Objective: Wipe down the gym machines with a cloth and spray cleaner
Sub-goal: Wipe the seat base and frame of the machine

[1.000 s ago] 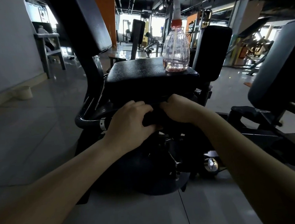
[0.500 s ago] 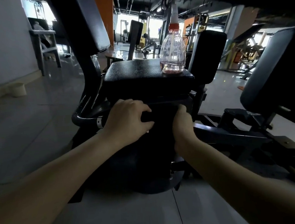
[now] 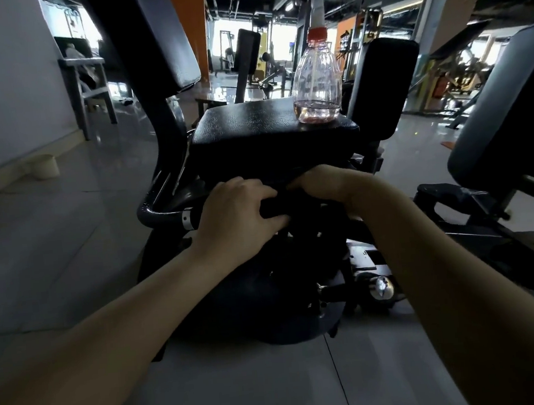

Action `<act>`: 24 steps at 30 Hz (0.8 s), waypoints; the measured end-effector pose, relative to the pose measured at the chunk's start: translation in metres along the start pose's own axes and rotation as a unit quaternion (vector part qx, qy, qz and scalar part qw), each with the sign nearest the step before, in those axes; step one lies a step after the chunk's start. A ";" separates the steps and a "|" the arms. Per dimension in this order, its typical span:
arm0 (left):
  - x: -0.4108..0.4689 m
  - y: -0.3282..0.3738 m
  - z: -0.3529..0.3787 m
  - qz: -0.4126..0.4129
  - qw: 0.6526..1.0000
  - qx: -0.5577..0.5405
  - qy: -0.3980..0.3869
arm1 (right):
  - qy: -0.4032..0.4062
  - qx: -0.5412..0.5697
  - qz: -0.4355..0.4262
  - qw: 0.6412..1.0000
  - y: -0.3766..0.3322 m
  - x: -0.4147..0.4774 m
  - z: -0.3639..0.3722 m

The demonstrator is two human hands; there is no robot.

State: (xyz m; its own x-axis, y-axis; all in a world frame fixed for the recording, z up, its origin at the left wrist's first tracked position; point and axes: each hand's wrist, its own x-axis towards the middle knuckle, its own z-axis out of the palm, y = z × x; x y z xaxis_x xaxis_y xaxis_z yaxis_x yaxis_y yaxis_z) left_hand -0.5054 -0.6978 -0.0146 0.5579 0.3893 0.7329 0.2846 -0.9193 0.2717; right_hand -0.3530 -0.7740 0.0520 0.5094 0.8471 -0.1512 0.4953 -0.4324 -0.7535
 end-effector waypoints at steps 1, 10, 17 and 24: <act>0.000 0.001 0.000 0.000 1.000 0.000 0.000 | 0.008 0.065 0.022 0.998 0.006 -0.005 -0.002; 0.001 0.004 -0.004 -0.021 1.000 -0.013 -0.015 | 0.083 0.543 0.145 0.823 0.032 -0.031 0.036; 0.000 0.007 -0.006 -0.028 0.999 -0.009 -0.018 | 0.344 0.029 -0.180 0.921 0.035 -0.020 0.044; -0.003 0.011 -0.006 -0.041 0.999 -0.016 -0.012 | 0.172 -0.065 -0.053 0.982 0.013 0.004 0.011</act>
State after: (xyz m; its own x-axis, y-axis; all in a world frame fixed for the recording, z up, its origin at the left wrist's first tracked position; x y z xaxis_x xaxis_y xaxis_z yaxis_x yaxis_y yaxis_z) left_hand -0.5091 -0.7093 -0.0102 0.5532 0.4640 0.6919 0.3052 -0.8857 0.3500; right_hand -0.3522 -0.7729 0.0347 0.6470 0.7443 0.1654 0.6322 -0.4024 -0.6622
